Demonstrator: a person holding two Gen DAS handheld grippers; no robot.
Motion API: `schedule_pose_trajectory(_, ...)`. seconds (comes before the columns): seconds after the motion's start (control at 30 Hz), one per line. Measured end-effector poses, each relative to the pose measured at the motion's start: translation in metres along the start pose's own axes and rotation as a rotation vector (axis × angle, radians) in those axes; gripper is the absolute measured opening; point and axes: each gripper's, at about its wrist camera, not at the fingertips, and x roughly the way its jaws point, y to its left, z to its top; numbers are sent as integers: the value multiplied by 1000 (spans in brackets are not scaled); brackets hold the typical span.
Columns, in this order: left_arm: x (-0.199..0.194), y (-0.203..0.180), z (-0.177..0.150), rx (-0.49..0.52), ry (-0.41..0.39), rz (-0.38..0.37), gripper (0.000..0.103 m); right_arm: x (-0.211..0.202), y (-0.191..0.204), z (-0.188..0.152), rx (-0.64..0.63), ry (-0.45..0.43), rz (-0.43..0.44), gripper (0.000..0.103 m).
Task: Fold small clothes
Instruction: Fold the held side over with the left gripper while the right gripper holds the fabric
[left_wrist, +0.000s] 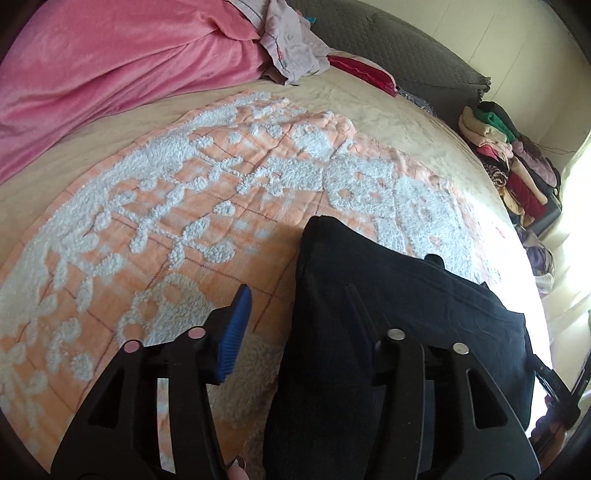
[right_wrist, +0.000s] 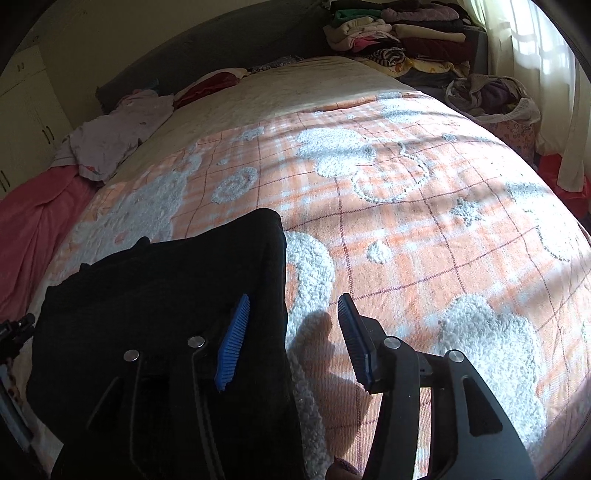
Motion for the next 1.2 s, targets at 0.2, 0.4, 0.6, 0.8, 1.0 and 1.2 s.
schedule_pose_trajectory(0.2,-18,7,-20,-33,32,-53,61,-34,-5,-27,5,6,94,51)
schedule_pose_trajectory(0.4,-21,25,-43,-110,90,-65,64,-39,-2,-49,-19,45,129,51)
schedule_pose_trajectory(0.6,-28,24,-71,-78,133,-112,64,-39,-7,-60,32,48,205,34)
schedule_pose_trajectory(0.8,-35,11,-83,6,130,-146,15,-56,-2,-60,18,8,207,11)
schedule_pose_trajectory(1.0,-54,8,-91,70,85,-136,10,-84,-6,-65,-21,-30,179,8)
schedule_pose_trajectory(1.2,-45,5,-96,102,112,-38,25,-63,-9,-82,-49,3,93,17)
